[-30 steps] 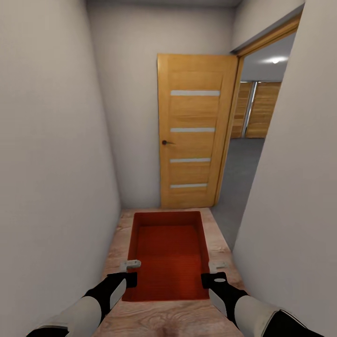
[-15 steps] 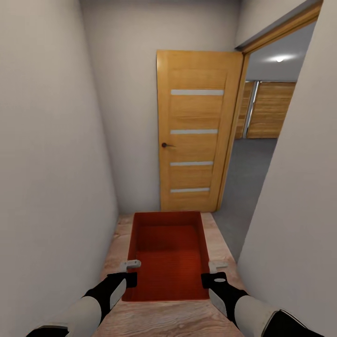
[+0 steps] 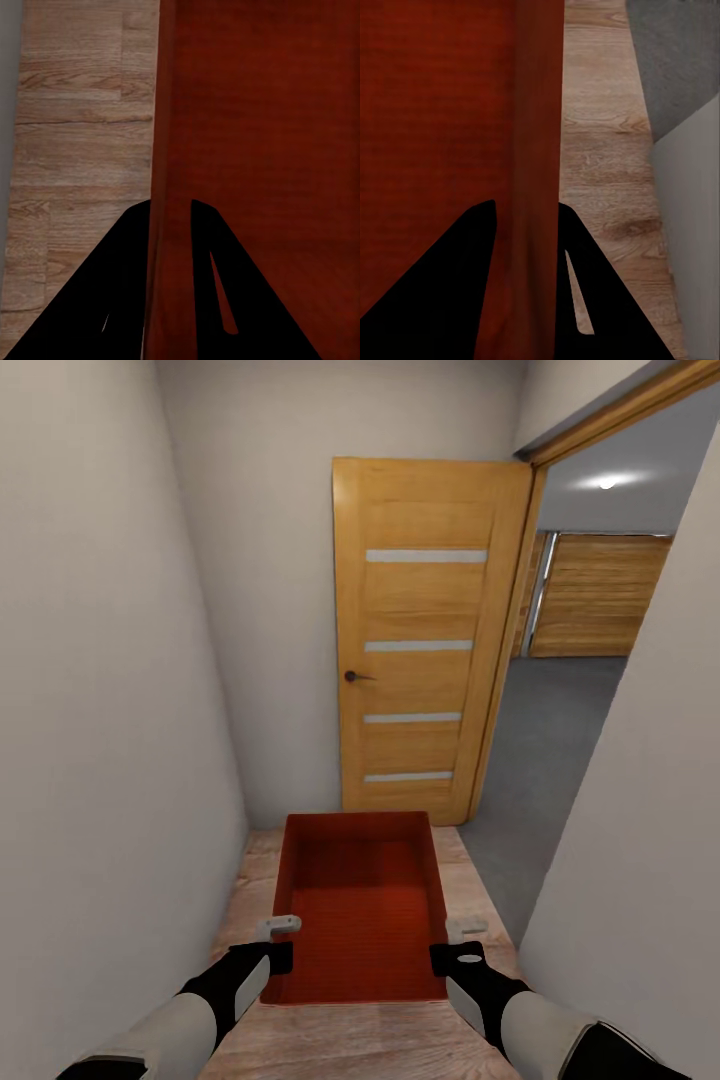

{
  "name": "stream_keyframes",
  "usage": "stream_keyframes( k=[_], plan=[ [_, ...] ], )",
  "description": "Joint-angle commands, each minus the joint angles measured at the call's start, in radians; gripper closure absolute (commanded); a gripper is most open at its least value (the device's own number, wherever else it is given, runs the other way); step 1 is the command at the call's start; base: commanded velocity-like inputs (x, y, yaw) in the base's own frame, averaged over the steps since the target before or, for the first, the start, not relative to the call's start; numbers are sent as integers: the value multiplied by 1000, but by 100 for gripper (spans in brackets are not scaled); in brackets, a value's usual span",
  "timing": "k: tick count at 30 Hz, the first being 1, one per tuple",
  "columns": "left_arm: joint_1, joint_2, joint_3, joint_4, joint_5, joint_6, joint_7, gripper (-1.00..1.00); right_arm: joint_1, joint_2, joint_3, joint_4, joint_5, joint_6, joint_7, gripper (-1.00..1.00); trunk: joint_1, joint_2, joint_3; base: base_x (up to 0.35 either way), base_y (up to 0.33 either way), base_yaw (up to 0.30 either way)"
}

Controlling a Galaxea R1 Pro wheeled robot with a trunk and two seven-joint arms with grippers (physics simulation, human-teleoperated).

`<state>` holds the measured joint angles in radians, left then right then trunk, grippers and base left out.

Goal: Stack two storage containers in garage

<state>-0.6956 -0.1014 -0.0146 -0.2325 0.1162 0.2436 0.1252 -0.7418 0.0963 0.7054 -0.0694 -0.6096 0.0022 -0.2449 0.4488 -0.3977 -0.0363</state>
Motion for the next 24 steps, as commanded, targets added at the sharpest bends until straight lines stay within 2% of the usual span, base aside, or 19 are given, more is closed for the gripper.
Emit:
stream_keyframes(
  k=[1, 24],
  plan=[
    [-1, 2, 1, -5, -3, 7, 11, 100, -1, -1, 1, 3, -16, 0, -7, 100, 1, -2, -2, 323, 0, 0],
    [-1, 2, 1, -5, -3, 6, 11, 100, -1, -1, 1, 3, -16, 0, -7, 100, 1, -2, -2, 323, 0, 0]
  ],
)
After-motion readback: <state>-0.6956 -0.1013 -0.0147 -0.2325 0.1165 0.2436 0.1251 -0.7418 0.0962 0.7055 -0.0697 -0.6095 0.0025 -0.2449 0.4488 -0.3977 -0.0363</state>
